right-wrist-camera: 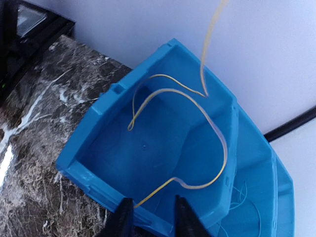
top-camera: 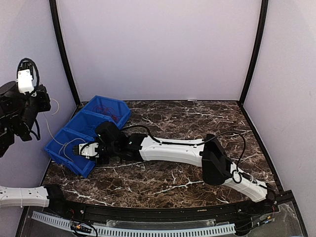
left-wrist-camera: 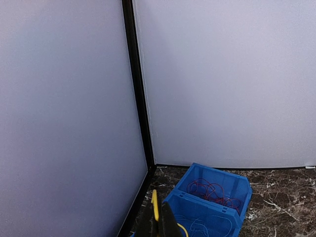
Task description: Untangle the cables
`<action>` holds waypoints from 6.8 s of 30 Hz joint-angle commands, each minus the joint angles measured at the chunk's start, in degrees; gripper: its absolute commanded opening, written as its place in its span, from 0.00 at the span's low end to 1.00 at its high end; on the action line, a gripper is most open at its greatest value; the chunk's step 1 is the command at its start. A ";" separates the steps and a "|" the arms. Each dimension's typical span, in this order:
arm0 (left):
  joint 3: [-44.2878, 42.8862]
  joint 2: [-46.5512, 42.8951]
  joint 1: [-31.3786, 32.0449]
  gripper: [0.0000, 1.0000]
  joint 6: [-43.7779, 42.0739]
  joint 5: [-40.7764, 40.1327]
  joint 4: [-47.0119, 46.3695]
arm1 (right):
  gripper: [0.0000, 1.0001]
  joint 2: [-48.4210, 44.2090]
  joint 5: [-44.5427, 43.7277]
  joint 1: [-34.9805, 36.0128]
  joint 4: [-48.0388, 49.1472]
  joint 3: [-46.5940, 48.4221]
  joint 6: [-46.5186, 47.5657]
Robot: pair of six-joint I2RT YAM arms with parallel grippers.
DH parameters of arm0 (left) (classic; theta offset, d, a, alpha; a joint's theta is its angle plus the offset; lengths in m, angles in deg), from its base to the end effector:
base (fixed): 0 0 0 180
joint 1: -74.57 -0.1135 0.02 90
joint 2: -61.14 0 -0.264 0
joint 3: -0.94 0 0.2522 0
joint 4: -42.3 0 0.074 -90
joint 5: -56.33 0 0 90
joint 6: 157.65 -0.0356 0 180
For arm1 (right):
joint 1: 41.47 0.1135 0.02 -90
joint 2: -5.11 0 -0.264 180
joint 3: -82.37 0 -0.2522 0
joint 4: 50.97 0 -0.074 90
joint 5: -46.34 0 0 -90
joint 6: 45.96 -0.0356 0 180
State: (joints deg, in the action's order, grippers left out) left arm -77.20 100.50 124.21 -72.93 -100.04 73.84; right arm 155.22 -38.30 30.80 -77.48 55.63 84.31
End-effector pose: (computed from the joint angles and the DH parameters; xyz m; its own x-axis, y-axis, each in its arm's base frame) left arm 0.0896 -0.0551 0.4500 0.0552 -0.0080 -0.9984 -0.2894 0.9569 -0.0237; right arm 0.1799 0.5736 0.2155 0.5377 -0.4314 -0.7244 -0.8216 -0.0751 -0.5651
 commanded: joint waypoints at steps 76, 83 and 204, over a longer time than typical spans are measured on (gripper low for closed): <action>-1.61 47.29 -4.17 0.52 25.53 66.28 -6.40 | 0.64 -55.67 4.84 -59.18 -17.83 -80.70 -9.59; -2.80 57.11 0.53 0.52 29.21 73.52 -18.92 | 0.69 -61.92 1.19 -59.48 -18.70 -84.30 -9.00; 2.35 12.41 3.01 0.00 28.89 17.00 20.50 | 0.61 -70.83 33.32 -57.77 -15.99 -88.48 -4.16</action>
State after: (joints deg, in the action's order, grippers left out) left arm -77.40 113.55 128.85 -52.88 -81.78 84.07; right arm 85.86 -4.68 -26.91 -95.03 -32.19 79.48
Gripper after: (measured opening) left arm 0.012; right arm 0.613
